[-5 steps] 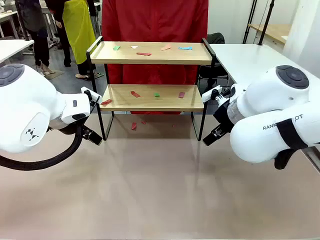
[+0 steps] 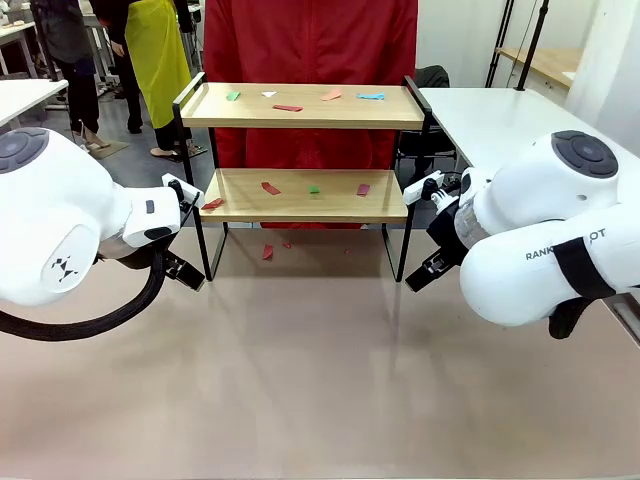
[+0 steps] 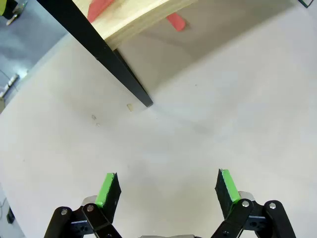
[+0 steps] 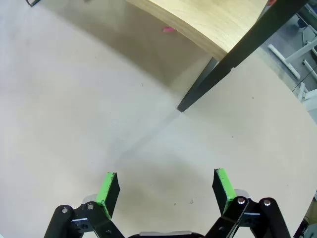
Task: Clean the shelf.
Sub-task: Pick up the Duster handed by the human.
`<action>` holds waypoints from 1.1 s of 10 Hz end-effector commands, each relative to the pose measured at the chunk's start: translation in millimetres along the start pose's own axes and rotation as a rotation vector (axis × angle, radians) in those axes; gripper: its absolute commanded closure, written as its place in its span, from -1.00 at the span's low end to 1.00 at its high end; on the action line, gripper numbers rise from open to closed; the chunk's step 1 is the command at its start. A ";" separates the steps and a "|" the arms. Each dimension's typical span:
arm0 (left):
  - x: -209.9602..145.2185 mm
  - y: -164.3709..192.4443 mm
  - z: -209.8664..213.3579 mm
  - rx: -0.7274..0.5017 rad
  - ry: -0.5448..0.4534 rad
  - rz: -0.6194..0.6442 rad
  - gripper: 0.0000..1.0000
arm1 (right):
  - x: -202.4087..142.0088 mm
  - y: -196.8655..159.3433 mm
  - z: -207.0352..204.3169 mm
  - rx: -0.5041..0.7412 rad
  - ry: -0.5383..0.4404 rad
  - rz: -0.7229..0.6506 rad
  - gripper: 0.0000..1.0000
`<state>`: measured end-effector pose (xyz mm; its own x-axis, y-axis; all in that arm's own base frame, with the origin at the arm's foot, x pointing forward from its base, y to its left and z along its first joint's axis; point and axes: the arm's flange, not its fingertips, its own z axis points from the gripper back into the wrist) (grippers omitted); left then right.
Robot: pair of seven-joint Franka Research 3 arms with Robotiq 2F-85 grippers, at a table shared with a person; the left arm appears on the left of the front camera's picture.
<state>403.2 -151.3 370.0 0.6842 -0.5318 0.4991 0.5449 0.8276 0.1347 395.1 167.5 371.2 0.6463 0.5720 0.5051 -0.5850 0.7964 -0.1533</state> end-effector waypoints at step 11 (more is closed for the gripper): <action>20.5 99.7 115.7 -0.197 -0.131 -0.099 -1.00 | 23.5 -75.6 148.4 0.055 -0.273 0.011 -1.00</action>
<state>403.4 -83.5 483.8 0.5887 -0.5344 0.6065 0.6316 0.7723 0.0674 381.3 123.5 508.2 0.5324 0.4839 0.6946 -0.5632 0.8150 -0.1361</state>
